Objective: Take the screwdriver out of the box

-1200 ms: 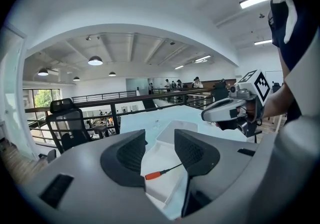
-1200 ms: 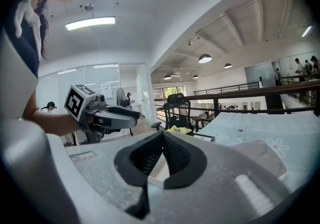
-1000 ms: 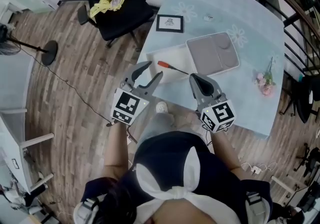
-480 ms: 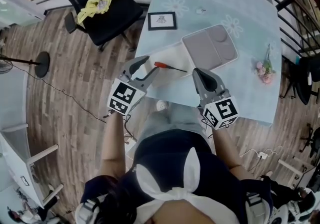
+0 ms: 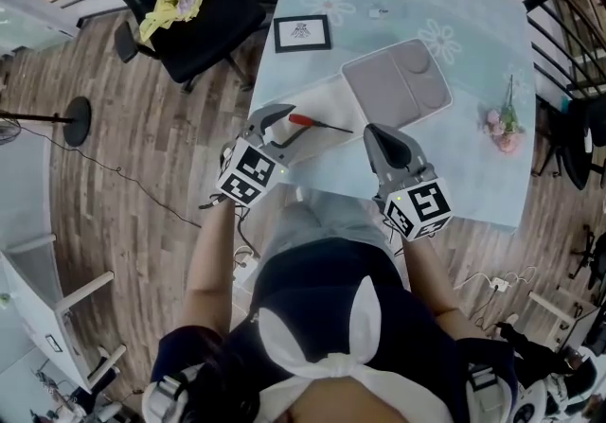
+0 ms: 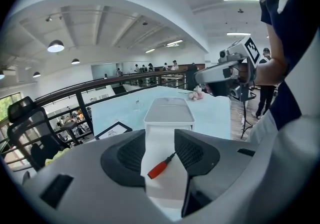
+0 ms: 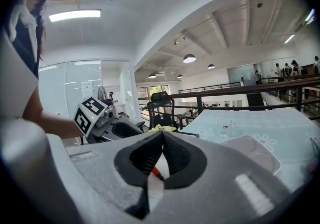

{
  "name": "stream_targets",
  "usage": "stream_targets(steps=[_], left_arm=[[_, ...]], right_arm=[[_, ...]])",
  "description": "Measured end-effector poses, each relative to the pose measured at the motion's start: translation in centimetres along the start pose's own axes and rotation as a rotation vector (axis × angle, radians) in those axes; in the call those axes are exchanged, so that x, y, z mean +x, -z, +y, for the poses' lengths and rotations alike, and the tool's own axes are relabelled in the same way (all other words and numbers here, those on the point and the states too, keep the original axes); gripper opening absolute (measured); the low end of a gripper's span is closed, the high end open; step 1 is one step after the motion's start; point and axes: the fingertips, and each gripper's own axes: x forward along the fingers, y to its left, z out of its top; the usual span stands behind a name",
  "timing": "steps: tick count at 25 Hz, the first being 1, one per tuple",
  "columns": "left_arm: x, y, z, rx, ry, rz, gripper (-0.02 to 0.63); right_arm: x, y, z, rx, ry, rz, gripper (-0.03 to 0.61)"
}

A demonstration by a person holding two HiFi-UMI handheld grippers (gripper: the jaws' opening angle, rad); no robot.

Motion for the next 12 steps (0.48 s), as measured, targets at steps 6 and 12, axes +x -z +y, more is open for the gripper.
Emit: stream_targets(steps=[6,12], left_arm=[[2.4,3.0,-0.4,0.013,0.058,0.107,0.176],[4.1,4.2,-0.5,0.038,0.101,0.164,0.176]], right_arm=[[1.0,0.2,-0.6,0.013,-0.008,0.006,-0.002],[1.8,1.2,-1.4,0.015,-0.014,0.035,-0.002]])
